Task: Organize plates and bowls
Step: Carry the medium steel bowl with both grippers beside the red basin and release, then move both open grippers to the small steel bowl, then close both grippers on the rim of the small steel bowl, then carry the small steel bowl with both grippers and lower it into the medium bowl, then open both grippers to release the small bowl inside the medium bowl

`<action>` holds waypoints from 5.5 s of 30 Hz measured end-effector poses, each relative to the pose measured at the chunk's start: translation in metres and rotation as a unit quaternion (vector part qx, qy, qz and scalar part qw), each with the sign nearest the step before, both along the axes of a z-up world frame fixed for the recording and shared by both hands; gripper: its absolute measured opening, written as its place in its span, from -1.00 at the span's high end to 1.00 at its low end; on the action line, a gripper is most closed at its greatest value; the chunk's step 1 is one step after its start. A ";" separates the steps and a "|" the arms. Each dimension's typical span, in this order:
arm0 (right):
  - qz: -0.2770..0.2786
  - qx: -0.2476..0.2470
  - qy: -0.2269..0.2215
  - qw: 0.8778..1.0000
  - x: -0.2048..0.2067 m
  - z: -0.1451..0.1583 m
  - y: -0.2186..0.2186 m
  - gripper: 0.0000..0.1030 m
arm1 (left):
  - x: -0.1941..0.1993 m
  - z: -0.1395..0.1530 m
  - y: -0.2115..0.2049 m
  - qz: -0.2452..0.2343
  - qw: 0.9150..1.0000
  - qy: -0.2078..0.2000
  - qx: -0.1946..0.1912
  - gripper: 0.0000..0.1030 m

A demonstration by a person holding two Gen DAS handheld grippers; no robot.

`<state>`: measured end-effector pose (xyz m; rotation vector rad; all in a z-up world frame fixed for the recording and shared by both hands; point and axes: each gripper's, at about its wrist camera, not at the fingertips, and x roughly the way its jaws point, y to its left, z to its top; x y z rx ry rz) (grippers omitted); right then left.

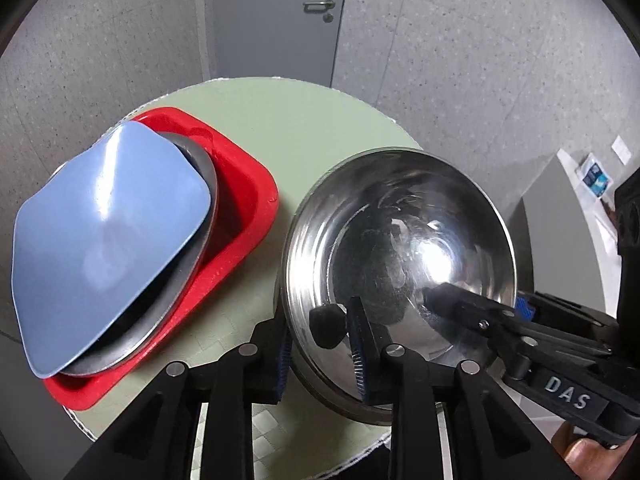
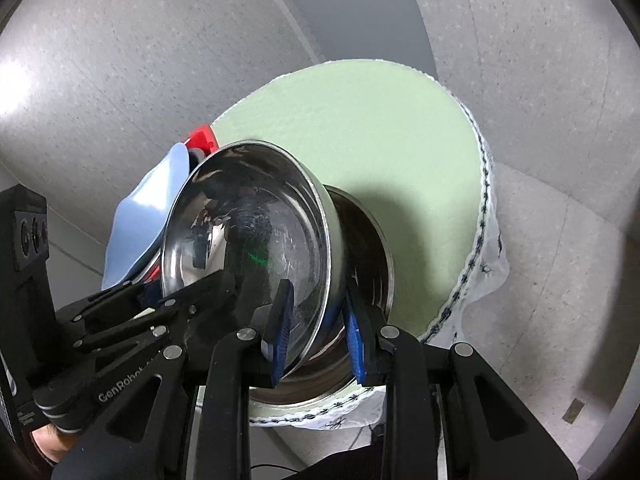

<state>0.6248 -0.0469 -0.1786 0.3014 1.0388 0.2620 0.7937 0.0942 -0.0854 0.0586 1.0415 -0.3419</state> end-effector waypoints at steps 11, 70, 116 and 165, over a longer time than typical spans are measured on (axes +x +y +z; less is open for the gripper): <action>-0.001 -0.048 -0.004 0.999 -0.016 0.001 0.013 0.37 | 0.001 -0.005 0.011 -0.009 1.000 0.013 -0.022 0.38; 0.264 -0.079 0.073 0.958 0.270 -0.003 0.346 -0.58 | 0.142 -0.040 0.365 0.350 0.930 0.025 -0.110 -0.49; 0.093 0.001 -0.031 0.995 0.049 0.085 0.075 0.64 | 0.012 0.038 0.118 0.086 0.987 -0.050 -0.123 0.74; 0.002 -0.075 -0.047 0.996 -0.017 0.023 -0.007 -0.17 | -0.060 -0.013 0.057 0.101 0.988 -0.082 -0.079 -0.25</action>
